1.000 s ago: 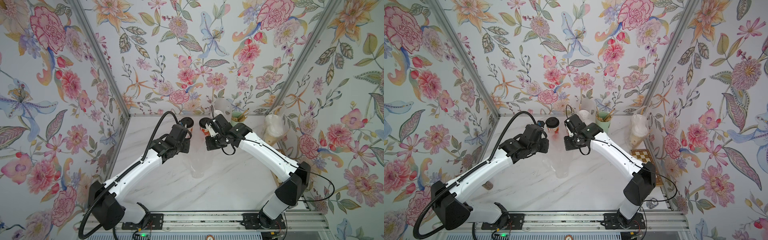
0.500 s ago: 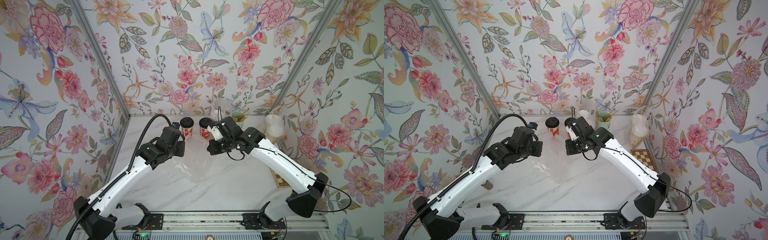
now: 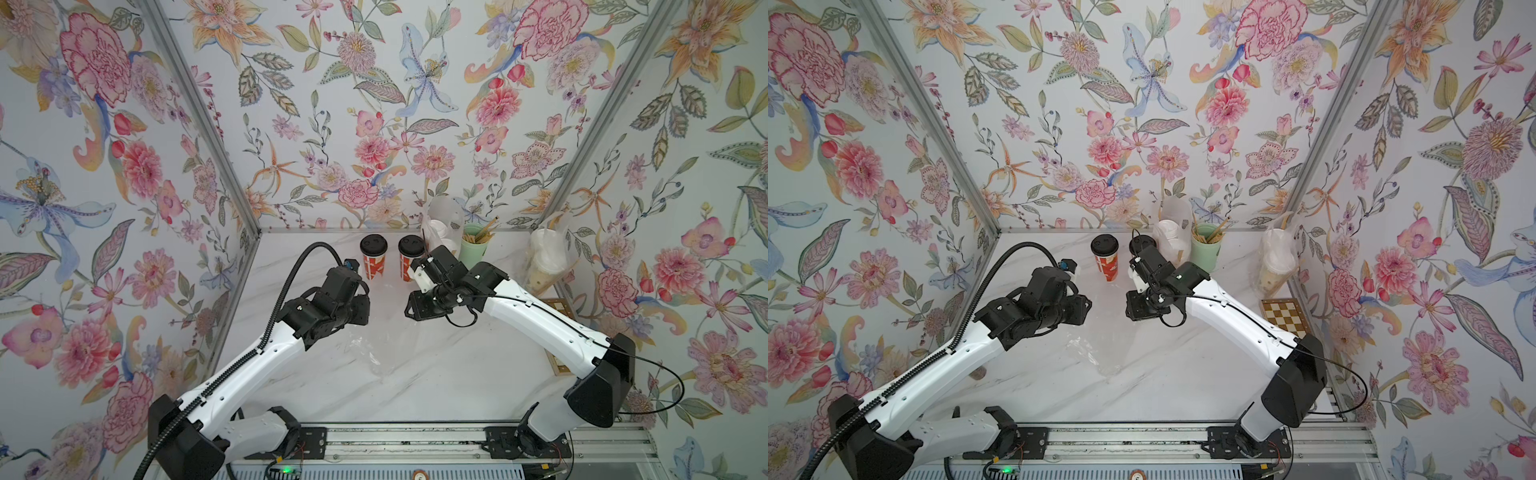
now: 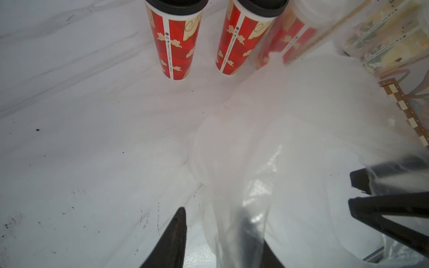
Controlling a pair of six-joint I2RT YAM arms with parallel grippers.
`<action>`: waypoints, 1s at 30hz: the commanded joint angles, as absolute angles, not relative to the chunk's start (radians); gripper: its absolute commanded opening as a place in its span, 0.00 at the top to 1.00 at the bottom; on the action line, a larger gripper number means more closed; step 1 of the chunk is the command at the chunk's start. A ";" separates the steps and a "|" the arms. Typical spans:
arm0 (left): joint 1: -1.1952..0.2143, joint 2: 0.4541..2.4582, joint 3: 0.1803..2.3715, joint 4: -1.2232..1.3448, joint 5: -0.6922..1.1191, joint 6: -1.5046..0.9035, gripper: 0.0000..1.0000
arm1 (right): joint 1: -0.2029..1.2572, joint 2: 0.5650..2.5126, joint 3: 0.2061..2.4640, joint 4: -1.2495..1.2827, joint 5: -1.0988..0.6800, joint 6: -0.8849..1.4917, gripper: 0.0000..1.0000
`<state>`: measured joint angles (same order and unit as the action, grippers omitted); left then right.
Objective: Pack milk tea into plastic carrier bags
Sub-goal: Adjust the plastic carrier bag at the center of the board.
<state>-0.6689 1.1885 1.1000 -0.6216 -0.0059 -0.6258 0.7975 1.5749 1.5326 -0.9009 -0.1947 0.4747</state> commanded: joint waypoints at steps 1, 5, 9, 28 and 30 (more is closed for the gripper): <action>-0.677 1.169 1.119 -0.584 -0.035 -0.619 0.57 | 0.799 1.577 1.586 -0.889 -0.196 0.460 0.59; -0.675 1.183 1.144 -0.582 -0.080 -0.596 0.51 | 0.786 1.584 1.604 -0.891 -0.189 0.444 0.58; -0.667 1.197 1.156 -0.561 -0.075 -0.582 0.52 | 0.769 1.591 1.629 -0.892 -0.188 0.430 0.57; -0.666 1.138 1.070 -0.382 0.051 -0.657 0.90 | 0.683 1.777 1.966 -0.898 0.042 0.262 0.56; -0.667 1.134 1.062 -0.376 0.056 -0.665 0.90 | 0.666 1.822 2.021 -0.897 0.060 0.252 0.55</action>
<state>-0.6682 1.1515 1.0794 -0.4164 0.0254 -0.6415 0.6834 1.7687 1.9667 -0.8940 -0.0212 0.3008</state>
